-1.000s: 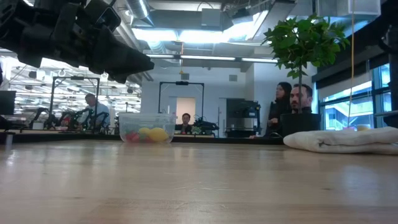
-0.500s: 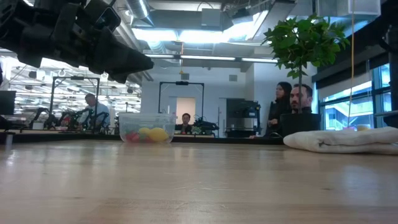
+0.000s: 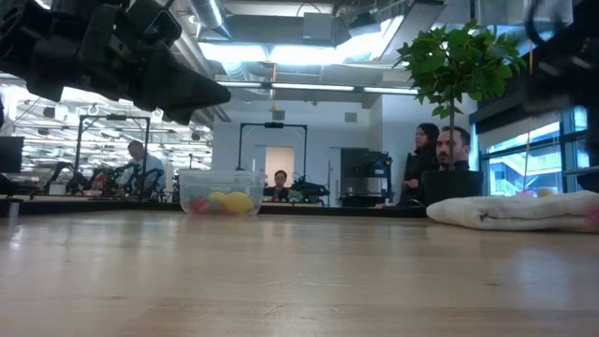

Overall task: Pick and placing Produce into tupperware
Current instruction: Put the red raspberry into the transparent bin

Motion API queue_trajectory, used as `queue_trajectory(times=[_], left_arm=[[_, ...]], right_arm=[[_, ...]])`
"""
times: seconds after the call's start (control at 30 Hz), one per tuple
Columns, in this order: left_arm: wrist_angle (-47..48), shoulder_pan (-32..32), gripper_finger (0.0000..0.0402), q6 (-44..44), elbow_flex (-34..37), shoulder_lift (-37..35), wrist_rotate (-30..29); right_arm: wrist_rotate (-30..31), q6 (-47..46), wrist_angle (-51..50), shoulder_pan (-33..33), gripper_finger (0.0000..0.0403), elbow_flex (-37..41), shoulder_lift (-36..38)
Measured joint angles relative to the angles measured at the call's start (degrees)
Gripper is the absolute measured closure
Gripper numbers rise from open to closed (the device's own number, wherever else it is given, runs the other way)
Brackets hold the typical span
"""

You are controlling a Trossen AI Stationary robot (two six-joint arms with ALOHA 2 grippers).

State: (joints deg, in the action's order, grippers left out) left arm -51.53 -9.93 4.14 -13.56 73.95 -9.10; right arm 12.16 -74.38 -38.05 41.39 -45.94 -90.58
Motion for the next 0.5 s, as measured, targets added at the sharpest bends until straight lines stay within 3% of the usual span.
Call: queue_trajectory(times=[0.13, 0.27, 0.5], left_arm=[[-0.65, 0.04, 0.0362, -2.03, 0.00, -0.01, -0.02], [-0.85, -0.57, 0.0338, -12.60, -0.07, -0.04, -0.20], [-0.57, -0.66, 0.0274, -28.80, -2.16, -0.04, -2.34]], right_arm=[[8.85, 5.02, 8.49, -2.69, 0.0310, -0.86, 1.46], [16.33, 15.94, 20.44, -7.83, 0.0310, -1.07, 3.12], [14.99, 35.75, 41.44, -18.82, 0.0310, -1.06, 3.01]])
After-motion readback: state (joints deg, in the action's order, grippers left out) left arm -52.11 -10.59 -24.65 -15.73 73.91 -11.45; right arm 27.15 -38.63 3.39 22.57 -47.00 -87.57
